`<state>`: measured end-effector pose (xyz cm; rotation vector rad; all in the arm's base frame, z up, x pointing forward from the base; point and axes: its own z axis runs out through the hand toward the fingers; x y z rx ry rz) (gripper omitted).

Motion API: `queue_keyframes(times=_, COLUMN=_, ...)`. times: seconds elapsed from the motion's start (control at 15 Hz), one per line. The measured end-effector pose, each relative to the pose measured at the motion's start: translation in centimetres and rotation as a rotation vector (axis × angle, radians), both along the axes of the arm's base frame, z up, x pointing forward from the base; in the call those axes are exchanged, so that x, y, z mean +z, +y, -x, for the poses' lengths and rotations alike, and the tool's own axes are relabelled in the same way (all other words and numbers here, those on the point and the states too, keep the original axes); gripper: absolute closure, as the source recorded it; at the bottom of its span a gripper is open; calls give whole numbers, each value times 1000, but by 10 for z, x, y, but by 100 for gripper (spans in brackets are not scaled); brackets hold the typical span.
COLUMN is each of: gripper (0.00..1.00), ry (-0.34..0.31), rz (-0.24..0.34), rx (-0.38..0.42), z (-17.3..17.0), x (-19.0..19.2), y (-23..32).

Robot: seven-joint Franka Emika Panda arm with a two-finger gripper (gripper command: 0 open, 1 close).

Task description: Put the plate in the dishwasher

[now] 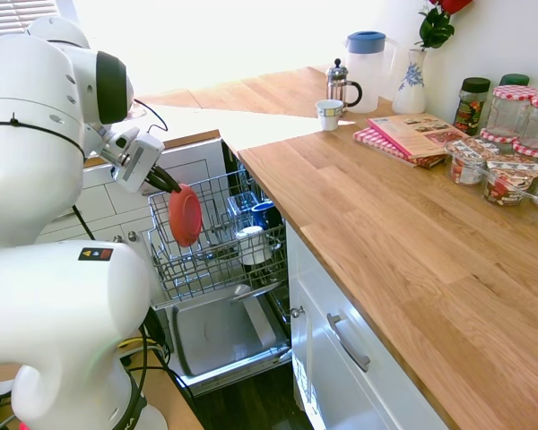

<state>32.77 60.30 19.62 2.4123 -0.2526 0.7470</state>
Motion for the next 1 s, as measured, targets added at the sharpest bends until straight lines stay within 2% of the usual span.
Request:
queue_keyframes(times=0.2, gripper=0, ry=123, rz=-21, rx=-72, z=-2, x=-1, y=-1)
queue_keyframes(times=0.53, gripper=0, ry=327, rz=-81, rx=-188, z=-21, x=32, y=-1)
queue_keyframes(times=0.73, gripper=0, ry=408, rz=-155, rx=-237, z=-41, x=67, y=-7)
queue_keyframes(times=1.0, gripper=0, ry=485, rz=-321, rx=-296, z=-92, x=154, y=-45)
